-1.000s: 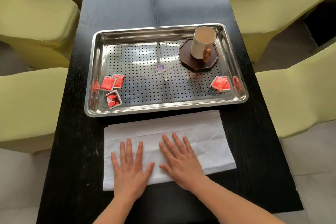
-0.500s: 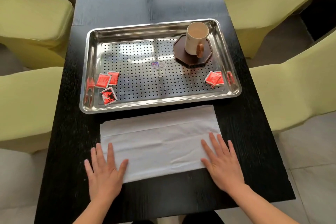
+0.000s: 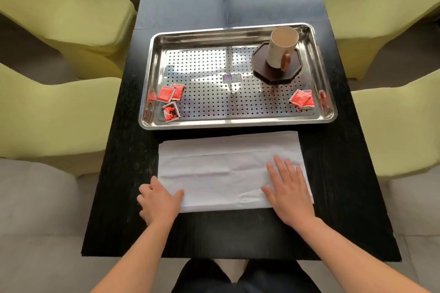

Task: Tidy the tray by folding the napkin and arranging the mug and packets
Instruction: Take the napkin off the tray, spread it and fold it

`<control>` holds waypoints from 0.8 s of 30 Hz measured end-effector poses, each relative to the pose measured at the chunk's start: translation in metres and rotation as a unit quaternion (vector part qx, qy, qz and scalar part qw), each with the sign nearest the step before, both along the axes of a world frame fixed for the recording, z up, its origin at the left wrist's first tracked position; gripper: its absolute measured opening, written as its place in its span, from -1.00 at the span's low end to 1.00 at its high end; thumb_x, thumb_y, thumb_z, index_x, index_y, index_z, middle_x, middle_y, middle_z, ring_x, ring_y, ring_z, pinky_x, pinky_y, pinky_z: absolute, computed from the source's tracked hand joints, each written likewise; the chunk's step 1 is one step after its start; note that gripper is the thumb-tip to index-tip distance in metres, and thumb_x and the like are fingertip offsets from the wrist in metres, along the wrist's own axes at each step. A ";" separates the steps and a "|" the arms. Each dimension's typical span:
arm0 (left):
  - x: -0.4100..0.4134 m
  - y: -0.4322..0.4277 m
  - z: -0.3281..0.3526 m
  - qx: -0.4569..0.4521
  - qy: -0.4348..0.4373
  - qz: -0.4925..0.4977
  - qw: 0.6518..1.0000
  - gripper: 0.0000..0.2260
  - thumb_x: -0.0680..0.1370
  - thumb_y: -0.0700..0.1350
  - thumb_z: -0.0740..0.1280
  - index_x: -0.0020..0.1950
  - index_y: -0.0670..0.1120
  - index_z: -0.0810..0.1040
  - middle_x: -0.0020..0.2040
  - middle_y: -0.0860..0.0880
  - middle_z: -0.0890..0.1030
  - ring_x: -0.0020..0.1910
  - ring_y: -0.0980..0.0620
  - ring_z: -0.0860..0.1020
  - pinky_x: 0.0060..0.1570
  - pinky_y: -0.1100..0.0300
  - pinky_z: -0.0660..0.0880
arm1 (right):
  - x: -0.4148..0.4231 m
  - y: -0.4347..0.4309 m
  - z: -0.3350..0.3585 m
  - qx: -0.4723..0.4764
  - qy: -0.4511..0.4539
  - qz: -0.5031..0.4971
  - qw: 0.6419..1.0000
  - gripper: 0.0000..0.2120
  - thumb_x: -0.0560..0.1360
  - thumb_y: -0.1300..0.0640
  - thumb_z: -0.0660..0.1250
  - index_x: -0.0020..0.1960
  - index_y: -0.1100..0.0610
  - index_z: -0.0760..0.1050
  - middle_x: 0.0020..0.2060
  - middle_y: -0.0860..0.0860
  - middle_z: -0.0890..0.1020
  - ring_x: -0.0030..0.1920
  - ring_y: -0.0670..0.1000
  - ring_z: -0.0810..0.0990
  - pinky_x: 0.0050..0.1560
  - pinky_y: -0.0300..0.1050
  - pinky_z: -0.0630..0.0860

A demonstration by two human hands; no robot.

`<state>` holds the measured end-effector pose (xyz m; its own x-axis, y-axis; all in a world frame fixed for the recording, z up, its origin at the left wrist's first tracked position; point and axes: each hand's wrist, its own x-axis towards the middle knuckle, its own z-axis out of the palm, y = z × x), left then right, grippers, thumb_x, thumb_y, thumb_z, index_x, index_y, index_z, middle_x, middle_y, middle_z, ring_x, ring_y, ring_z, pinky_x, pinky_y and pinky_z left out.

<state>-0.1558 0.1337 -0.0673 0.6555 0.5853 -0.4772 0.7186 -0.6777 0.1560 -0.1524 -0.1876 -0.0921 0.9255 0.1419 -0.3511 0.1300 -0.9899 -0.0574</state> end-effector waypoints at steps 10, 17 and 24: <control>-0.002 0.017 0.006 -0.242 -0.149 0.299 0.911 -0.95 0.51 -0.19 0.43 -0.10 -0.06 0.59 0.01 -0.14 0.64 -0.06 -0.09 0.58 -0.07 -0.01 0.55 | 0.006 0.004 0.004 0.037 0.016 -0.029 0.999 -0.35 0.62 -0.22 0.06 0.62 -0.02 -0.01 0.63 0.00 -0.05 0.61 0.08 -0.14 0.59 0.09 -0.14; 0.000 -0.018 0.044 -0.274 -0.256 0.190 0.907 -0.80 0.52 -0.18 0.41 -0.13 0.15 0.58 -0.14 0.05 0.66 -0.11 0.07 0.62 -0.17 0.13 0.56 | 0.018 0.010 0.011 0.079 -0.004 -0.073 0.994 -0.44 0.61 -0.17 0.17 0.54 0.02 0.26 0.58 0.01 0.19 0.58 0.10 0.08 0.56 0.04 0.05; 0.012 -0.095 0.070 -0.268 -0.261 0.018 0.927 -0.93 0.49 -0.08 0.44 -0.12 0.10 0.62 -0.34 0.06 0.58 -0.31 0.13 0.55 -0.26 0.22 0.44 | 0.045 0.022 0.022 0.181 -0.007 -0.122 0.976 -0.63 0.63 -0.12 0.18 0.26 0.06 0.57 0.30 -0.03 0.55 0.33 0.06 0.44 0.31 -0.02 0.37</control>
<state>-0.1435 0.0391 0.0024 0.8638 0.3813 -0.3293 0.4711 -0.3795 0.7962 -0.1077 -0.1658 -0.0703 0.9518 0.0281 -0.3055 -0.1043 -0.9070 -0.4081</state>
